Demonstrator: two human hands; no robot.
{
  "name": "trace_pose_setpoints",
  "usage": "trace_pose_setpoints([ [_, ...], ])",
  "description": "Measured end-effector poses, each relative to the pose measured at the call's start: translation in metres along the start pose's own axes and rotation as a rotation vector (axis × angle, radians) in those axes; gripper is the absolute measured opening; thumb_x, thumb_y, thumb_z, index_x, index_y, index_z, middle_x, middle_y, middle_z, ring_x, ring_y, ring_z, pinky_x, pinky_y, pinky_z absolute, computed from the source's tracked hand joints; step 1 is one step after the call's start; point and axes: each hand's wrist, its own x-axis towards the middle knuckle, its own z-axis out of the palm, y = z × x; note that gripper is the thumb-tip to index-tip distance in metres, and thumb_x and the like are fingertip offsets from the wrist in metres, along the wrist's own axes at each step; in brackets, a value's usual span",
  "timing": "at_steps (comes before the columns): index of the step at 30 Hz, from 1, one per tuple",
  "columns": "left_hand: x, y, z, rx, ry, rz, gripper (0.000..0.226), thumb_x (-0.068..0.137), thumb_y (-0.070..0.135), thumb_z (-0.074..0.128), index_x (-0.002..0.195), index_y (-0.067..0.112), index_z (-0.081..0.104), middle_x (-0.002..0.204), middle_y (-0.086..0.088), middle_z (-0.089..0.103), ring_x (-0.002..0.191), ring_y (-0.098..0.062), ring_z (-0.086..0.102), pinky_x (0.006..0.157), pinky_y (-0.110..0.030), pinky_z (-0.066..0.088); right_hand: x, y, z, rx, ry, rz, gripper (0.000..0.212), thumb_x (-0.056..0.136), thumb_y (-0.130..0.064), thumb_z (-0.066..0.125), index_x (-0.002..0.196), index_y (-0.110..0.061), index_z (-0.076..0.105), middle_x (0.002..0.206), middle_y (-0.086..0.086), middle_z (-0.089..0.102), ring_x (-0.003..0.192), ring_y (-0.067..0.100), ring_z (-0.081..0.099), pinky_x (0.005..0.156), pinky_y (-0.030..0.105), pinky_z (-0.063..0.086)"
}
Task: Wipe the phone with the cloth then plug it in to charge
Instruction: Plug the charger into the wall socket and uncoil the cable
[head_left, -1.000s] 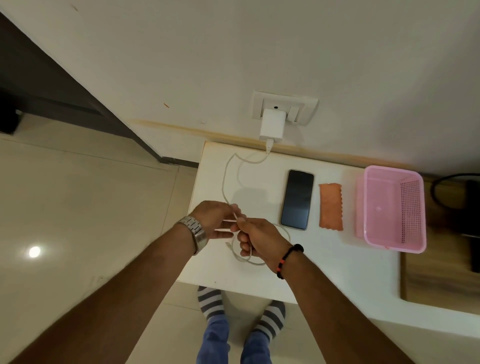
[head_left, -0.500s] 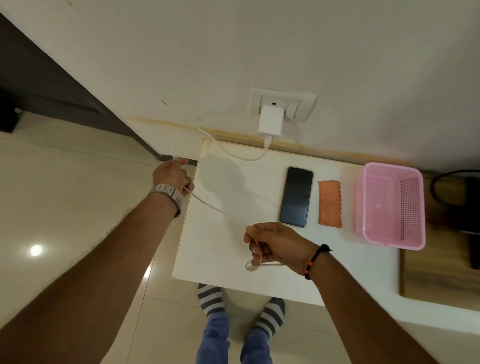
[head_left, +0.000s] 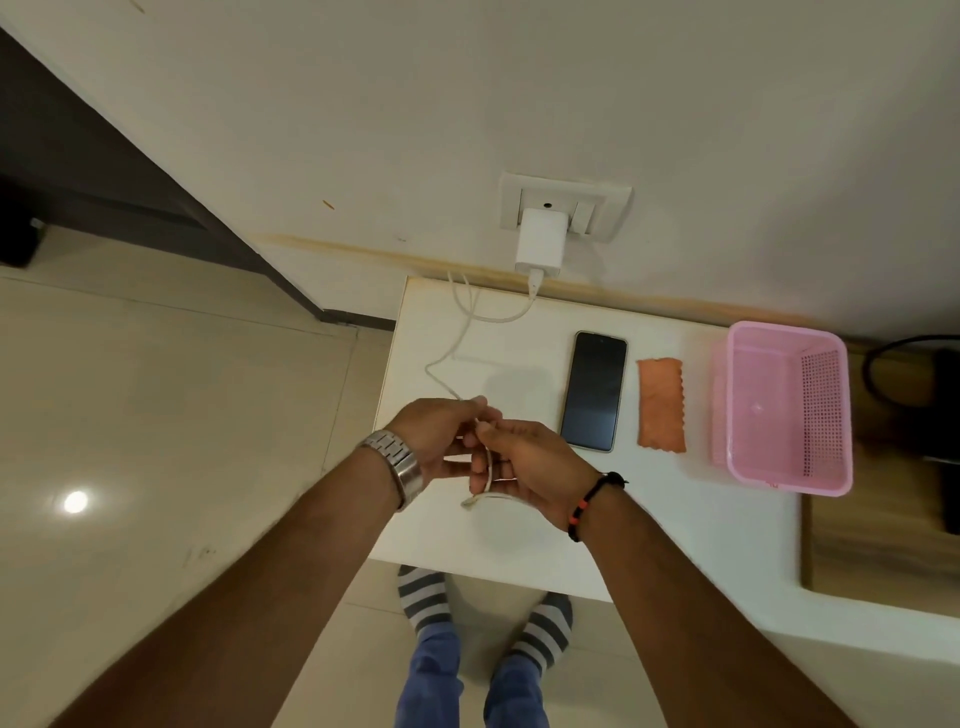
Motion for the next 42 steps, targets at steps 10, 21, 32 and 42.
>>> trace_pose_setpoints([
  [10,0.026,0.013,-0.013,-0.149,0.293,0.037,0.036,0.103,0.037,0.057,0.098,0.006,0.076,0.081,-0.008,0.076,0.057,-0.022,0.074,0.052,-0.032,0.060,-0.014,0.005,-0.012,-0.576,0.215,-0.229,0.043,0.100,-0.048,0.051,0.076,-0.018,0.071,0.055,-0.013,0.052,0.057,0.009,0.049,0.064,0.024,0.044],
  [21,0.050,-0.018,-0.063,0.088,0.625,-0.047,0.031,0.097,0.020,0.044,0.117,-0.001,0.057,0.092,-0.015,0.064,0.062,-0.029,0.062,0.060,-0.035,0.057,-0.013,0.005,-0.035,0.451,0.544,-0.241,0.019,0.102,-0.024,0.055,0.094,-0.012,0.066,0.067,0.003,0.061,0.065,0.017,0.061,0.073,0.035,0.059],
  [32,0.021,-0.032,-0.023,0.637,0.914,0.576,0.057,0.080,0.025,0.083,0.124,0.007,0.052,0.121,-0.015,0.058,0.103,-0.030,0.059,0.077,-0.041,0.053,-0.007,0.021,-0.040,0.121,0.744,-0.241,0.018,0.100,-0.020,0.057,0.093,-0.008,0.067,0.079,0.009,0.066,0.075,0.018,0.067,0.085,0.039,0.057],
  [42,0.067,-0.011,0.074,0.547,0.188,0.420,0.035,0.100,0.022,0.055,0.133,0.013,0.064,0.132,-0.008,0.065,0.116,-0.027,0.065,0.102,-0.045,0.056,-0.006,0.030,-0.084,-0.202,1.074,-0.311,0.040,0.100,-0.029,0.052,0.063,-0.023,0.040,0.058,-0.004,0.041,0.055,0.012,0.042,0.056,0.026,0.036],
])
